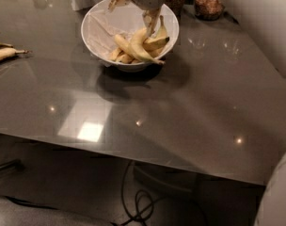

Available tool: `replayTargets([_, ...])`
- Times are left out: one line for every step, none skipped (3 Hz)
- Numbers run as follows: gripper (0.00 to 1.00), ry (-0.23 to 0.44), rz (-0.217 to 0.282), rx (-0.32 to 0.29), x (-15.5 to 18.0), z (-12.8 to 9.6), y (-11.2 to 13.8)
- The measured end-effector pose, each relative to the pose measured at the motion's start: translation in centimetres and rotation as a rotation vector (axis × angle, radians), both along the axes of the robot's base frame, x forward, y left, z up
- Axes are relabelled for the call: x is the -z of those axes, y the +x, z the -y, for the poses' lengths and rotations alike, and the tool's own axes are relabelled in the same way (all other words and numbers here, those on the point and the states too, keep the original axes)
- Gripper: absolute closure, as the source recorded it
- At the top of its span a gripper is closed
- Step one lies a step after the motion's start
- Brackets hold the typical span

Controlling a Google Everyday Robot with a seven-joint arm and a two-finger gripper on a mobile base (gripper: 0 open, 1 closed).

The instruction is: Pick banana from white bowl

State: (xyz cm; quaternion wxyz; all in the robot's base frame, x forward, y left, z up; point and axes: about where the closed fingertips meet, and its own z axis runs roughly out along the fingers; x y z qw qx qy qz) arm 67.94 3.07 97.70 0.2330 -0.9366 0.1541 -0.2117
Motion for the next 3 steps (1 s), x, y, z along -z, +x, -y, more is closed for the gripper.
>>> replayTargets([0.33,-0.036,-0.025,0.006,1.7,1.0,0.2])
replayTargets([0.35,-0.06,-0.044,0.018,2.9,1.8,0.3])
replayTargets([0.43,-0.077,-0.077,0.025,4.3,2.2,0.6])
